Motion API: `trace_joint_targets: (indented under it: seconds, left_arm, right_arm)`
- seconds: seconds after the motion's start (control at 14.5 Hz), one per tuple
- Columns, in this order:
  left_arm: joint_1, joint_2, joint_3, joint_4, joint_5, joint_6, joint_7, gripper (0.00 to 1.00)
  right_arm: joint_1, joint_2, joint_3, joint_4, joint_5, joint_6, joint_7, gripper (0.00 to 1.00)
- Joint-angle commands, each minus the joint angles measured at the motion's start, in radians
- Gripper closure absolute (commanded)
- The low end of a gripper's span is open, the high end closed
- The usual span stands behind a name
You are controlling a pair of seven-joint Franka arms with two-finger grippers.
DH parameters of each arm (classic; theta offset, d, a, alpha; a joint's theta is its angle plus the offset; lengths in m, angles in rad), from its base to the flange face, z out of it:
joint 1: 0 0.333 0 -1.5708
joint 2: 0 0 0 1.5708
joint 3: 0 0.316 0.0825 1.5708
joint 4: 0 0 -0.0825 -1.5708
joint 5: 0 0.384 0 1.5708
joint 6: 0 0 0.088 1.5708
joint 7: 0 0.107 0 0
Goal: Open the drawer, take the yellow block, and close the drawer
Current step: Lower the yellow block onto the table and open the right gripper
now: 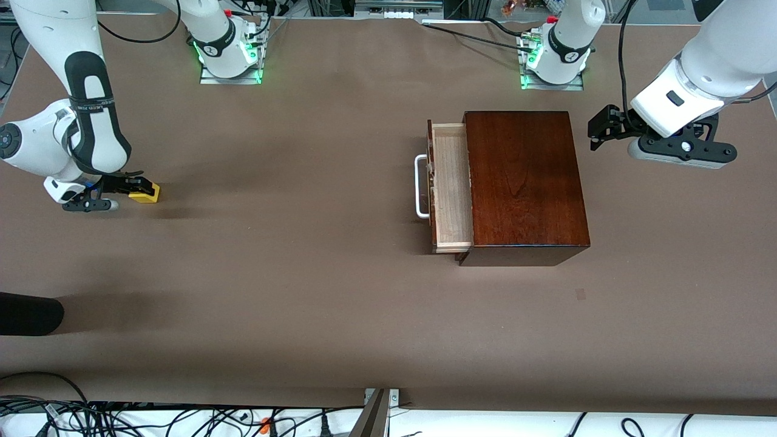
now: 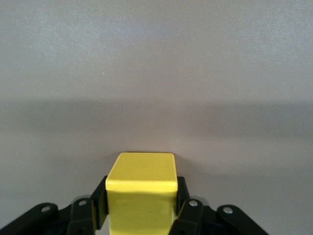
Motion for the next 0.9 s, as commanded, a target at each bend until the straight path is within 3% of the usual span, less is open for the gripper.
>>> trace_joint_targets:
  seconds: [0.0,0.83]
  left_arm:
    - [0.005,0.017,-0.001,0.038,-0.002,-0.016,0.001,0.0]
    - [0.002,0.017,-0.003,0.036,-0.003,-0.027,0.003,0.0]
  right_arm:
    - [-0.004,0.025,-0.005,0.01,0.018,-0.016,-0.011,1.0]
    - [0.008,0.026,-0.009,0.071,-0.007,-0.089,0.036,1.0]
